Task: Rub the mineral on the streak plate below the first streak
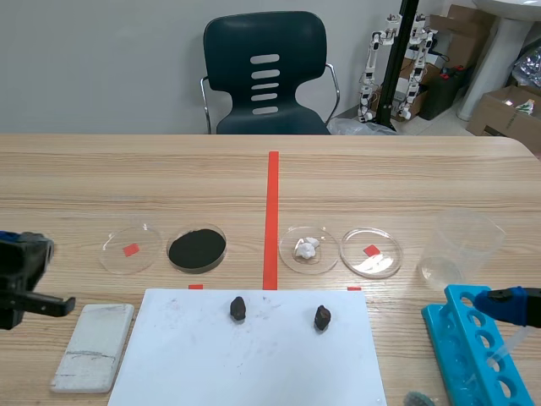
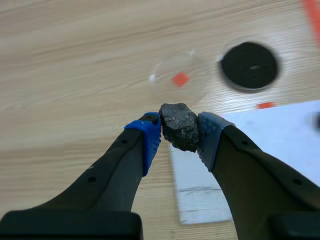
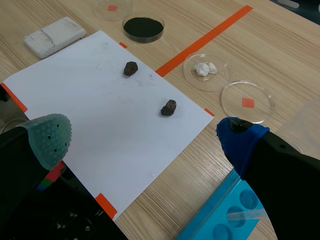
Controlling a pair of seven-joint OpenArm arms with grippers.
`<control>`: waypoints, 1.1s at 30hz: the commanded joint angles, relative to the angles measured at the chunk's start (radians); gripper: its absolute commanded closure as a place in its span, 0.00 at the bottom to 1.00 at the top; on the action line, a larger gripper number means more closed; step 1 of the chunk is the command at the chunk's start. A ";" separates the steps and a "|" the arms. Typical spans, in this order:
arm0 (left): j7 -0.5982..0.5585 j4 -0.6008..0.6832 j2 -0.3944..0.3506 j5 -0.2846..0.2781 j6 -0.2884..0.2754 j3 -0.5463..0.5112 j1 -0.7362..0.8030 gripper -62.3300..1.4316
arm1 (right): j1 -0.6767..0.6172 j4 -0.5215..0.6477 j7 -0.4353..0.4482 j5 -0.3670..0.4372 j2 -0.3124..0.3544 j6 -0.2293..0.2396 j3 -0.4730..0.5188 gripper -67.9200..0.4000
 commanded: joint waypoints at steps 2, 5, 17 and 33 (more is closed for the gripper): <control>-0.068 0.046 -0.005 -0.003 -0.081 0.002 0.045 0.82 | 0.004 0.008 0.014 0.011 0.000 0.000 0.003 0.11; -0.136 0.087 -0.001 -0.003 -0.180 0.002 0.104 0.82 | 0.004 0.008 0.014 0.011 0.000 0.000 0.003 0.11; -0.251 0.128 0.001 -0.003 -0.486 0.012 0.196 0.82 | 0.004 0.008 0.014 0.011 0.000 0.000 0.003 0.11; -0.251 0.128 0.000 -0.003 -0.486 0.012 0.196 0.82 | 0.004 0.008 0.014 0.011 0.000 0.000 0.003 0.11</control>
